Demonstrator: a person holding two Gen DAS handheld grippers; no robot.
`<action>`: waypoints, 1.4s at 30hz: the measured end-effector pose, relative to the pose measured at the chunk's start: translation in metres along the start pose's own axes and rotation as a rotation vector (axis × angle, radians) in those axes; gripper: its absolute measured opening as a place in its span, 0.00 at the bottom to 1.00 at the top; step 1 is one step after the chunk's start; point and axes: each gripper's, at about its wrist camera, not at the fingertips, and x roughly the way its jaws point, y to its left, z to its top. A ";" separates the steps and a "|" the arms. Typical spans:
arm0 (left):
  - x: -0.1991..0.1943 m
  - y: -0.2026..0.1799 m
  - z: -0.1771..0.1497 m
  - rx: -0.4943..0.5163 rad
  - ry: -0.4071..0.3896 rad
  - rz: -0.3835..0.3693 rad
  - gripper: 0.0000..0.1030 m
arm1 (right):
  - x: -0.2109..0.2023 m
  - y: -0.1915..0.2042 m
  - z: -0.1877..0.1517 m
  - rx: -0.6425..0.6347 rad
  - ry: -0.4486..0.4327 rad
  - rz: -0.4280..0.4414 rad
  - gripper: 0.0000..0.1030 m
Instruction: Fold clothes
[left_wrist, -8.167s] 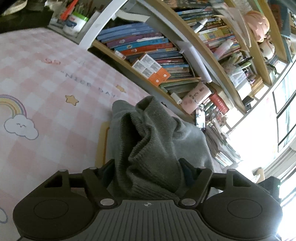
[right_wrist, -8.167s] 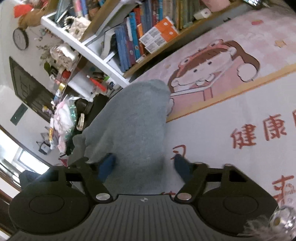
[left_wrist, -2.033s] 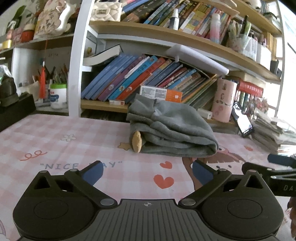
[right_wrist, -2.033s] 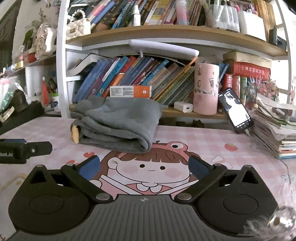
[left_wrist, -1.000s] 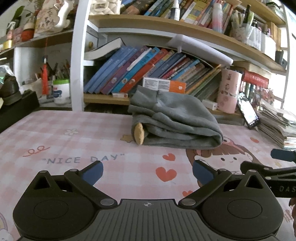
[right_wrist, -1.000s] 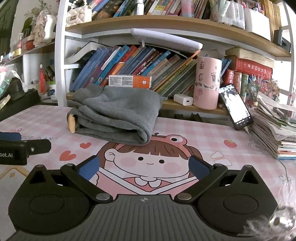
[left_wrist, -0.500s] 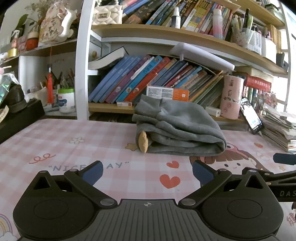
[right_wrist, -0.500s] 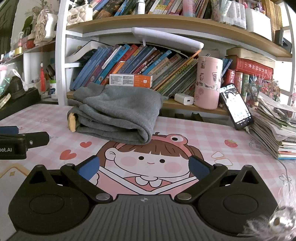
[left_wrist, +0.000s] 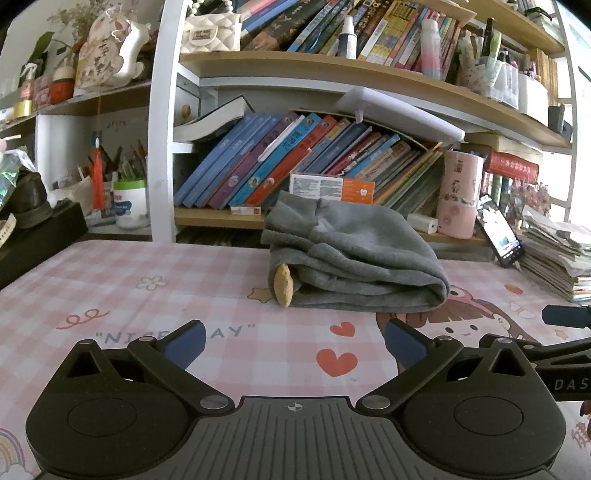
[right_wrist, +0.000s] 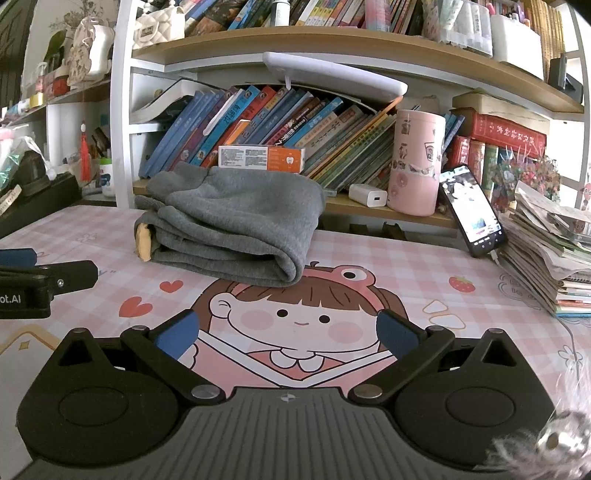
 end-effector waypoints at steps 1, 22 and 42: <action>0.000 0.000 0.000 0.000 0.001 0.001 1.00 | 0.000 0.000 0.000 0.000 0.000 0.000 1.00; -0.001 0.000 0.000 0.001 0.000 -0.010 1.00 | 0.001 0.001 0.000 0.000 0.004 -0.001 1.00; -0.002 0.000 0.000 0.001 -0.010 -0.016 1.00 | 0.000 0.001 0.000 0.000 0.004 -0.002 1.00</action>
